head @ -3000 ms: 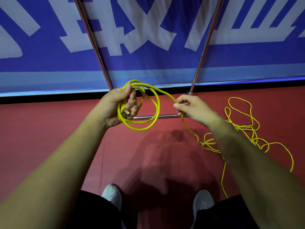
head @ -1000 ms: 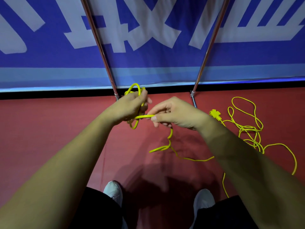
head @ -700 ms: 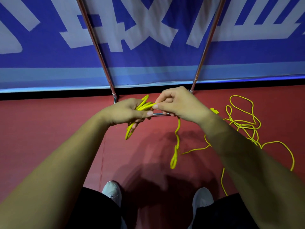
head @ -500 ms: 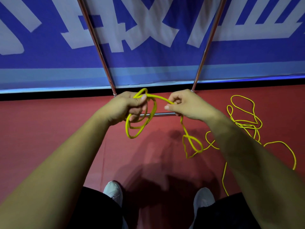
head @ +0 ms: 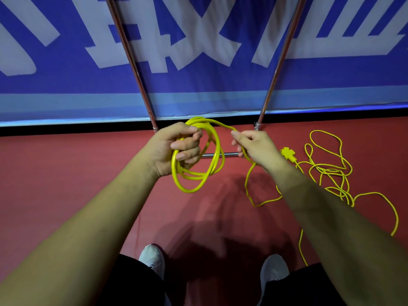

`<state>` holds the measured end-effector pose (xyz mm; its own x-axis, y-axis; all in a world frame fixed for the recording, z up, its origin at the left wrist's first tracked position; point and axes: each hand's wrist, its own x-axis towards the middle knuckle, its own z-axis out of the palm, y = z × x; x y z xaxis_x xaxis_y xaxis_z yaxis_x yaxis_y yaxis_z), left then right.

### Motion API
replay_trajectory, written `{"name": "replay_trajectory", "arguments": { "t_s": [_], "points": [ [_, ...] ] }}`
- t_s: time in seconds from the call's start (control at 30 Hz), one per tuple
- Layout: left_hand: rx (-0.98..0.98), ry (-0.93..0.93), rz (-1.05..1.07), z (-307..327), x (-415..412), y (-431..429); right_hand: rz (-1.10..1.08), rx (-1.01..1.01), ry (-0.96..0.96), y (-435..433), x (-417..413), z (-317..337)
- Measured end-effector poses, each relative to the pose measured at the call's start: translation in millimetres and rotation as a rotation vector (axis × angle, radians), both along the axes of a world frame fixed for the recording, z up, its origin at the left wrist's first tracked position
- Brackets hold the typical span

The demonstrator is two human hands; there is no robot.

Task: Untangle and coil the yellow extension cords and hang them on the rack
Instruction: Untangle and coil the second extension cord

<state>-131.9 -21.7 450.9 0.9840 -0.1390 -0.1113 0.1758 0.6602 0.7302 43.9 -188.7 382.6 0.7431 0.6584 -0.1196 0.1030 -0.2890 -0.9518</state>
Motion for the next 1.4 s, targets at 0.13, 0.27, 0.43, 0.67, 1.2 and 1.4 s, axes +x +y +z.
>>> {"name": "replay_trajectory", "arguments": {
  "t_s": [0.13, 0.27, 0.43, 0.67, 1.2, 1.4],
  "points": [
    [-0.085, -0.054, 0.146, -1.3, 4.1, -3.3, 0.028, -0.071, -0.003, -0.1, 3.1, -12.2],
    [-0.116, -0.102, 0.211, -3.4, 5.0, -3.9, 0.205, -0.048, 0.146, 0.1, -4.8, -20.8],
    [-0.038, -0.191, 0.337, -5.4, 10.5, -5.1, 0.207, -0.075, 0.267, 7.4, -17.0, -27.5],
    [-0.035, -0.19, 0.541, -3.1, 12.5, 14.5, 0.359, -0.399, 0.117, -1.3, -26.7, -52.0],
    [-0.03, -0.174, 0.596, -9.6, 11.5, 35.7, 0.297, -0.503, -0.018, -9.4, -29.6, -67.0],
    [0.394, -0.075, 0.612, -7.1, 11.9, 36.7, 0.468, -0.444, -0.053, 5.3, -56.6, -51.0]
  ]
}}
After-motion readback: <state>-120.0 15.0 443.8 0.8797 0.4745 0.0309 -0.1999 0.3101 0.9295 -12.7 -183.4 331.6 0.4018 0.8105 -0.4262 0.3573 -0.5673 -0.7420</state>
